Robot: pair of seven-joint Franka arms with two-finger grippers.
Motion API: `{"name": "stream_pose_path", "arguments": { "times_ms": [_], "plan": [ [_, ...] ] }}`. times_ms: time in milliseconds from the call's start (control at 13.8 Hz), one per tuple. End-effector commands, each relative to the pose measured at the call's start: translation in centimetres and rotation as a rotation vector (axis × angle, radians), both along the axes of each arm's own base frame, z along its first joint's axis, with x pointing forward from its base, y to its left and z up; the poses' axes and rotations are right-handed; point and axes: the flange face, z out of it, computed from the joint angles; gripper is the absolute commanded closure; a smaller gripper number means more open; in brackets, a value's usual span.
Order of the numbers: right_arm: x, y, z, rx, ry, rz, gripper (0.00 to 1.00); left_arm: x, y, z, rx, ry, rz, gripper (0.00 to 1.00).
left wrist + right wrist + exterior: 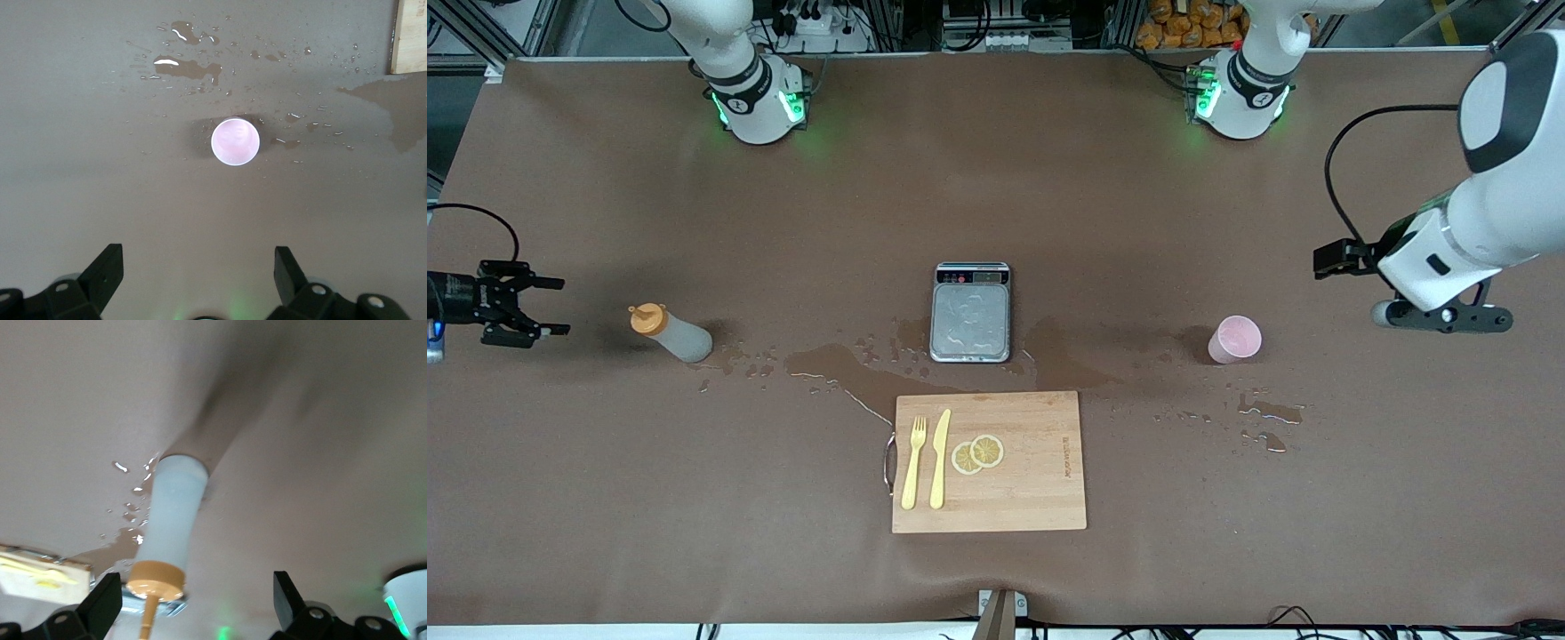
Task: Add sauce to pink cup with both arms
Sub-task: 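Grasp the cup with the left gripper while the right gripper reaches the bottle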
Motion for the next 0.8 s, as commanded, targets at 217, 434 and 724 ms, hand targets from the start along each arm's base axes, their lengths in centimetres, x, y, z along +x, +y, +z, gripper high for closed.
{"name": "stream_pose_path", "arguments": {
  "times_ms": [217,434,724],
  "plan": [
    [-0.4,-2.1,-5.8,0.213,0.052,-0.187,0.0,0.0,0.9,-7.9,-0.021,-0.02,0.018,0.0],
    [0.0,-2.3,-8.4,0.259,0.1,-0.253,0.0,0.4,0.5,-13.3,-0.022,-0.028,0.016,0.0],
    [-0.1,-1.4,-12.7,0.359,0.13,-0.312,0.0,1.6,1.4,-18.6,-0.022,-0.019,0.034,0.0]
  ]
}}
